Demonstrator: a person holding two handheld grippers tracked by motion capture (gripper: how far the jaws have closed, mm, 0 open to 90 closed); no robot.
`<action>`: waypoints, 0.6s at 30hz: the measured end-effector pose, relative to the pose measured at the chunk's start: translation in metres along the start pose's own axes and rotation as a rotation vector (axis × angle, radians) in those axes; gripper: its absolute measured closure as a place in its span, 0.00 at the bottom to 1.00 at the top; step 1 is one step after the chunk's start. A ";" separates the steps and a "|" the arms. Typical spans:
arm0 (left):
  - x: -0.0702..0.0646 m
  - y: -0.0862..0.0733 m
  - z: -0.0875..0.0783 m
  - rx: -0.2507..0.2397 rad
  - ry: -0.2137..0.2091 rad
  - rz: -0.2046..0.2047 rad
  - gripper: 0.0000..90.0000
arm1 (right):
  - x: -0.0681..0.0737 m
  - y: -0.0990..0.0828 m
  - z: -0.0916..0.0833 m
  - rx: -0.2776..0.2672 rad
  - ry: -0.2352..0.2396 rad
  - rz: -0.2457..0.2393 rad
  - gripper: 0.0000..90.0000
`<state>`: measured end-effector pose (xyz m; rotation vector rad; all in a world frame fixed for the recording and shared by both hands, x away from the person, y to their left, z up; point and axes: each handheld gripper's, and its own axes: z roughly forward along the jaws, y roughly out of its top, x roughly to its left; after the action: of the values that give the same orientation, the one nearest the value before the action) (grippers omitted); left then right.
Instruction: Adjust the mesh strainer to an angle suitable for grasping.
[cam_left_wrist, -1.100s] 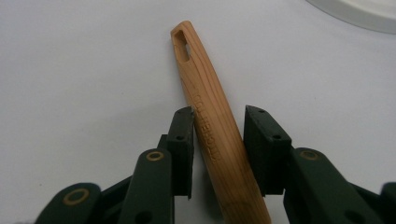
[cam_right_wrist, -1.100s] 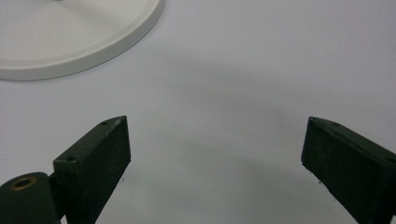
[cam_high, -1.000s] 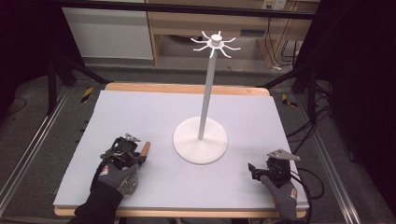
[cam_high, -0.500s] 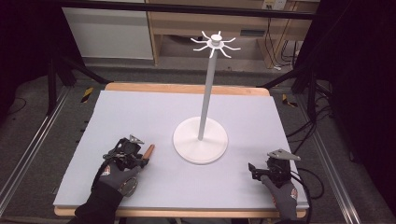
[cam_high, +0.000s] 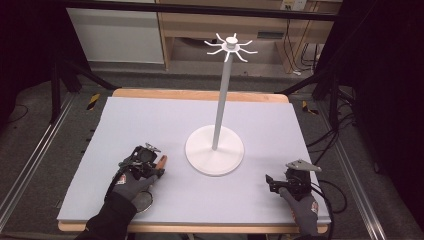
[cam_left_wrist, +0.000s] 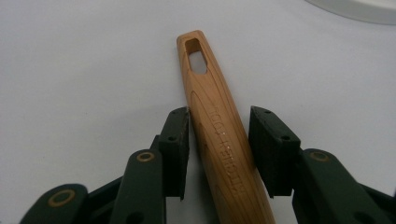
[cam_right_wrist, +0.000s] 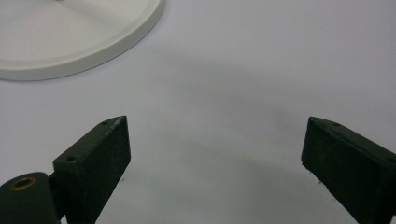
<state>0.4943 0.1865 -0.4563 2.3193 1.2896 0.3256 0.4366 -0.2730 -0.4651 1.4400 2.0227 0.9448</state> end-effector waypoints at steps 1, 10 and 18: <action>-0.001 0.000 0.000 0.004 0.004 -0.002 0.65 | 0.000 0.000 0.000 -0.001 0.000 -0.001 0.09; 0.000 0.002 0.000 0.019 0.006 -0.014 0.67 | 0.001 0.000 0.001 0.002 0.005 0.002 0.09; 0.006 0.000 -0.005 0.002 0.000 -0.043 0.75 | 0.000 0.000 0.001 0.008 0.006 -0.005 0.09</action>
<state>0.4957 0.1934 -0.4517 2.2889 1.3385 0.3099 0.4374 -0.2723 -0.4656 1.4376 2.0351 0.9415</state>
